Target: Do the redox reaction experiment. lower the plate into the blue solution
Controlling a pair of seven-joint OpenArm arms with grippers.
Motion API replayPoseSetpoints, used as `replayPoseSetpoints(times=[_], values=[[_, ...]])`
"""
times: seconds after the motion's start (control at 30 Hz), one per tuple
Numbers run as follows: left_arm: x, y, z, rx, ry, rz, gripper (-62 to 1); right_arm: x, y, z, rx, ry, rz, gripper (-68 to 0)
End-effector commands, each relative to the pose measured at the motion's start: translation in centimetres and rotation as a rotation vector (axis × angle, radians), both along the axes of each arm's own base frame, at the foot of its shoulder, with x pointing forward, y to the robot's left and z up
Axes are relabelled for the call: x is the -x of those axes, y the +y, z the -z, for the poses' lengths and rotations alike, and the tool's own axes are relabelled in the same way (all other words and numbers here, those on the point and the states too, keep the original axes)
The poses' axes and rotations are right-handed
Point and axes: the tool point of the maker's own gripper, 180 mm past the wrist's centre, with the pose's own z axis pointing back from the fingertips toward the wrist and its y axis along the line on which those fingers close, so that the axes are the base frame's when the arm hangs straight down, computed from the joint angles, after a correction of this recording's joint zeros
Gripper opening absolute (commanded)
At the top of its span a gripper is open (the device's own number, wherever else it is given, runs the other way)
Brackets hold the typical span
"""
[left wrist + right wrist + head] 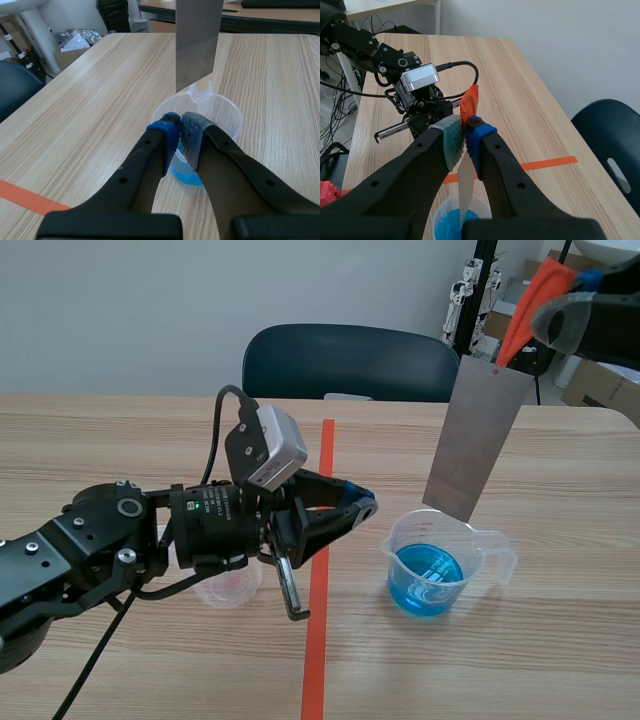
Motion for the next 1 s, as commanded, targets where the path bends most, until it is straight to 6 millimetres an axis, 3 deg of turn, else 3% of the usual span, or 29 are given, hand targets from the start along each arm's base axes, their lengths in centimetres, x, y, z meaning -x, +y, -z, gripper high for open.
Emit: replayPoseSetpoints(times=[0.0, 0.3, 0.53, 0.77, 0.97], values=[[-0.2, -0.4, -1.4, 0.041, -0.021, 0.006, -55.3, 0.0, -0.2, -0.8, -0.020, -0.009, 0.005, -67.3], [-0.2, 0.1, -1.1, 0.025, -0.018, 0.009, -54.1, 0.2, 0.1, -0.1, -0.017, 0.009, -0.001, -67.3], [0.3, 1.8, 0.0, -0.018, 0.009, 0.021, -35.0, 0.1, 0.2, 0.1, -0.010, 0.013, -0.002, -67.3], [2.7, 4.4, -0.6, 0.045, 0.041, 0.053, -23.0, 0.3, 0.3, 0.8, -0.004, 0.027, -0.003, -67.3], [4.0, 6.9, -1.6, 0.082, 0.068, 0.015, -17.0, -0.2, 0.1, 1.6, 0.000, 0.036, 0.010, -67.3]])
